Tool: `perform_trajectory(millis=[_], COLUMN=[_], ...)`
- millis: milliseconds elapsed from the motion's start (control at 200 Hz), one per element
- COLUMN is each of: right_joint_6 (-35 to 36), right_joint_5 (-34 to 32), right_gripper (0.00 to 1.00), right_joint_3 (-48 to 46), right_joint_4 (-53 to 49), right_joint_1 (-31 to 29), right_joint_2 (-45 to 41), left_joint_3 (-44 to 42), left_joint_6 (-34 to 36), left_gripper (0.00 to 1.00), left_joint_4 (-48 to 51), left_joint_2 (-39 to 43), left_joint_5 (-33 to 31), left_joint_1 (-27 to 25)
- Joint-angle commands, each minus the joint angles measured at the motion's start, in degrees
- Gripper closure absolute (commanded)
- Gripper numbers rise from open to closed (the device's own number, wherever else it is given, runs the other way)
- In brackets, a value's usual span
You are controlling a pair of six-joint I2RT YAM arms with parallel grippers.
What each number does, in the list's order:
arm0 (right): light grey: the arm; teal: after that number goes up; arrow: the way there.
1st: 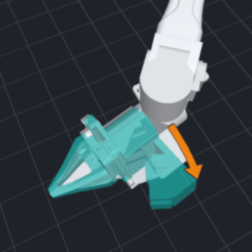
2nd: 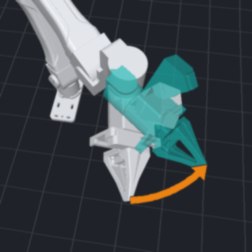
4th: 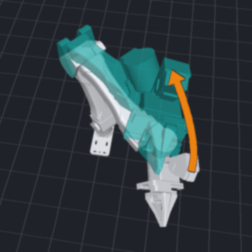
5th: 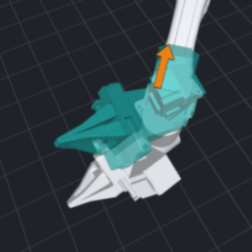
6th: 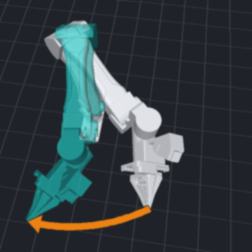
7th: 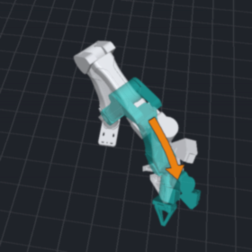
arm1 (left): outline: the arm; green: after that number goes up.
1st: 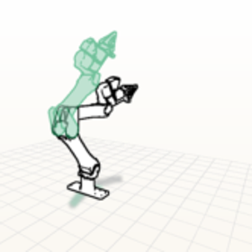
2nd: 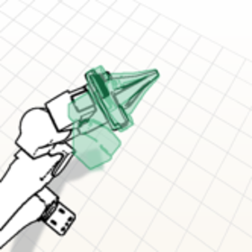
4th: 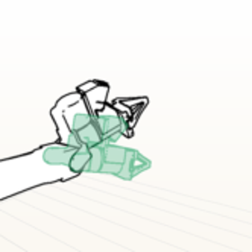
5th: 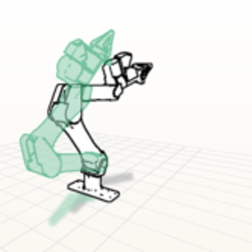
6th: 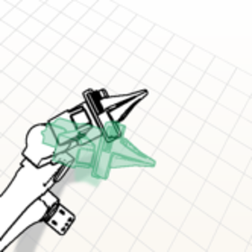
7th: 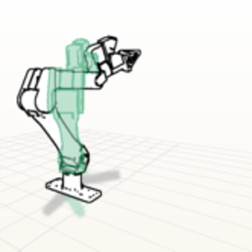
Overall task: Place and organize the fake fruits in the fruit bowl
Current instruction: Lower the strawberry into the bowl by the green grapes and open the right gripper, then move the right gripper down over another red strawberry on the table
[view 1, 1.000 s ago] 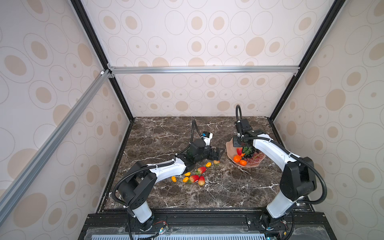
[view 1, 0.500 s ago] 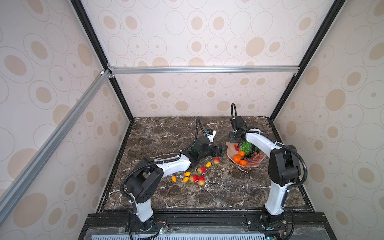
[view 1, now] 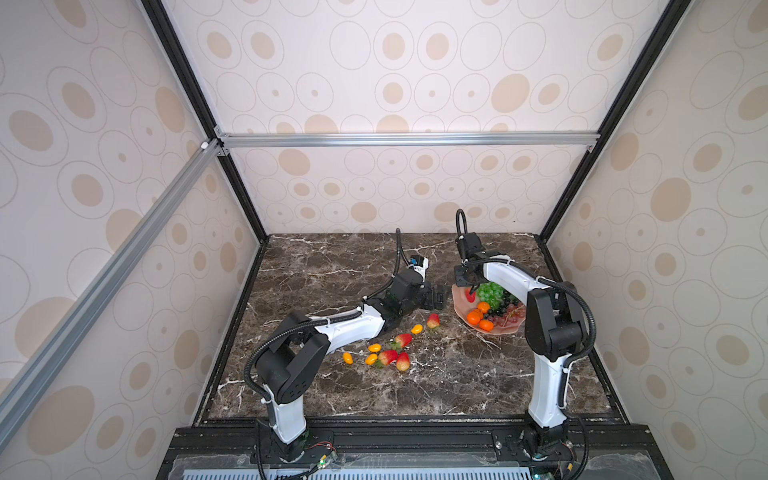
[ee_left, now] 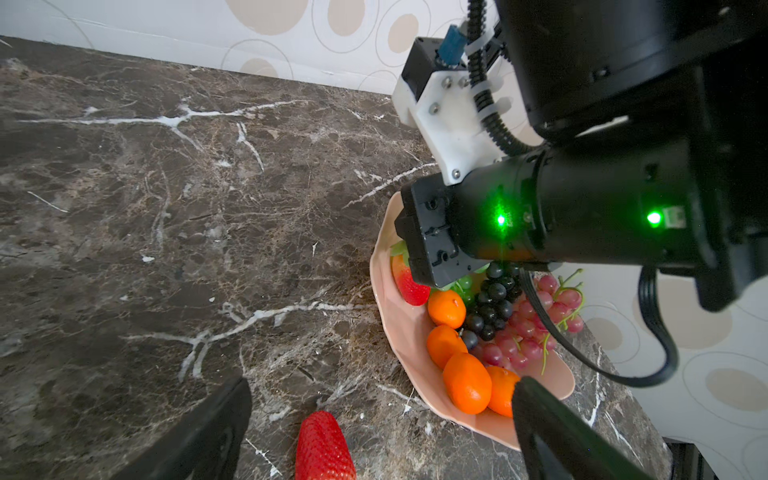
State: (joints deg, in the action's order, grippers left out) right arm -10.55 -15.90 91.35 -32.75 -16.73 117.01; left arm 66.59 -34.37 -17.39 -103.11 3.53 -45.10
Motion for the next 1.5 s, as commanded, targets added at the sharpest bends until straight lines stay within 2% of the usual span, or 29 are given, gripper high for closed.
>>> perform_trajectory(millis=[0, 195, 360, 495, 720, 825, 1125, 1355, 1490], right_joint_6=[0.8, 0.6, 0.4, 0.5, -1.6, -3.1, -7.7, -18.6, -24.0], right_joint_5=[0.8, 1.0, 1.2, 0.8, 1.3, 2.7, 3.2, -2.3, -0.8], right_gripper=[0.96, 0.88, 0.81, 0.80, 0.69, 0.67, 0.66, 0.67, 0.68], right_joint_3=[1.4, 1.2, 1.5, 1.6, -3.0, -6.4, -16.1, -18.6, -20.6], right_joint_4=[-1.8, -2.2, -2.4, -2.9, -1.2, -0.8, -1.1, -2.3, -1.3], right_joint_1=[0.3, 0.3, 0.3, 0.2, 0.2, -0.4, -9.6, -18.5, -20.7], right_joint_2=[1.1, 0.6, -1.1, -2.6, -10.4, -14.9, -25.0, -26.1, -25.7], left_joint_3=[-0.6, -1.9, -6.1, -7.0, -9.7, -11.5, -22.7, -32.2, -35.4], left_joint_6=[1.5, 1.2, 1.7, 2.3, 4.3, 4.6, 3.7, 1.7, 0.9], left_gripper=[0.02, 0.02, 0.02, 0.02, 0.02, 0.02, 0.02, 0.02, 0.02], left_joint_4=[-0.6, -0.6, -4.5, -4.1, -2.6, -1.2, -2.4, -5.5, -5.7], left_joint_2=[1.7, 2.9, 6.3, 7.7, 11.8, 14.5, 24.4, 32.7, 36.2], left_joint_5=[-1.0, -1.5, -0.9, 0.7, 2.5, 3.5, 5.0, 7.4, 8.8], left_joint_1=[-0.1, 0.4, 1.4, 1.9, 2.0, 2.2, 4.0, 8.5, 11.1])
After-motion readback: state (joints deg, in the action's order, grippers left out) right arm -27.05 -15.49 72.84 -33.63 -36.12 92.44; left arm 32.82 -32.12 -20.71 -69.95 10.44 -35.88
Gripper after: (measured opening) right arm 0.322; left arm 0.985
